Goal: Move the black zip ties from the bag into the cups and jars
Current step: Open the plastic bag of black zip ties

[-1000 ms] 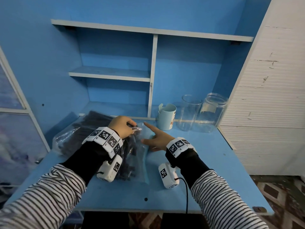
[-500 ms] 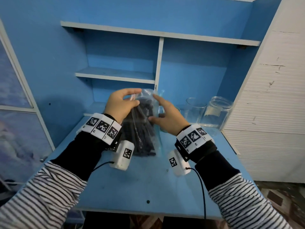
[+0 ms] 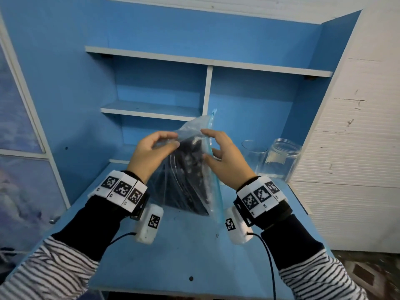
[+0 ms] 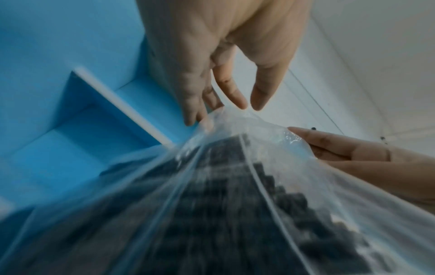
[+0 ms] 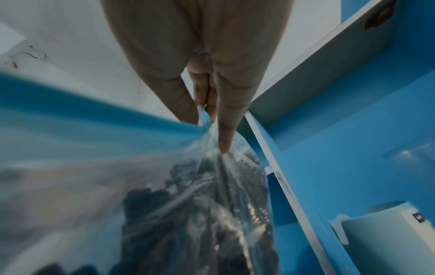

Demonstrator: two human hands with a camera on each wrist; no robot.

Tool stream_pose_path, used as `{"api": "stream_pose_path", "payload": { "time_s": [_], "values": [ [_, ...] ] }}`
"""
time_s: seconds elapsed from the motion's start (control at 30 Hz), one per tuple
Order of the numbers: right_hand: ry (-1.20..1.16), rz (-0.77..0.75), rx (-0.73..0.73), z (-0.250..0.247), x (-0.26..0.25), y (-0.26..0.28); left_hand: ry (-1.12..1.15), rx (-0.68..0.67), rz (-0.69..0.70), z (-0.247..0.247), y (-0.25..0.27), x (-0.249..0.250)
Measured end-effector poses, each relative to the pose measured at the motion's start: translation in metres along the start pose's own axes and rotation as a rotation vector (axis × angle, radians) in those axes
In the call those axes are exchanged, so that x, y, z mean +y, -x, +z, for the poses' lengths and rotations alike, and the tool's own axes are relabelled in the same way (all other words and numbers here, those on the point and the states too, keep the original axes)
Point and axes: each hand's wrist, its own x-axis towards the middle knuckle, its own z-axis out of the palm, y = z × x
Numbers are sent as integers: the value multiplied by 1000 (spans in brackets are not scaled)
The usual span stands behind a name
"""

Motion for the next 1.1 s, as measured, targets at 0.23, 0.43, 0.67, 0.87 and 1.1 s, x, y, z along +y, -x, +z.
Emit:
{"api": "stream_pose_path", "payload": {
  "time_s": [0.23, 0.43, 0.67, 0.87, 1.1],
  "values": [
    [-58, -125, -64, -4, -20, 2, -102, -68, 247, 6, -30, 59],
    [-59, -203, -109, 2, -28, 1, -323, -286, 181, 15, -50, 74],
    [69, -137, -111, -16, -48, -3, -101, -169, 147, 14, -45, 71],
    [194, -46, 170, -20, -58, -24, -66, -170, 186, 21, -37, 75],
    [265, -27, 216, -20, -59, -35, -36, -184, 190, 32, -25, 71]
  ]
}}
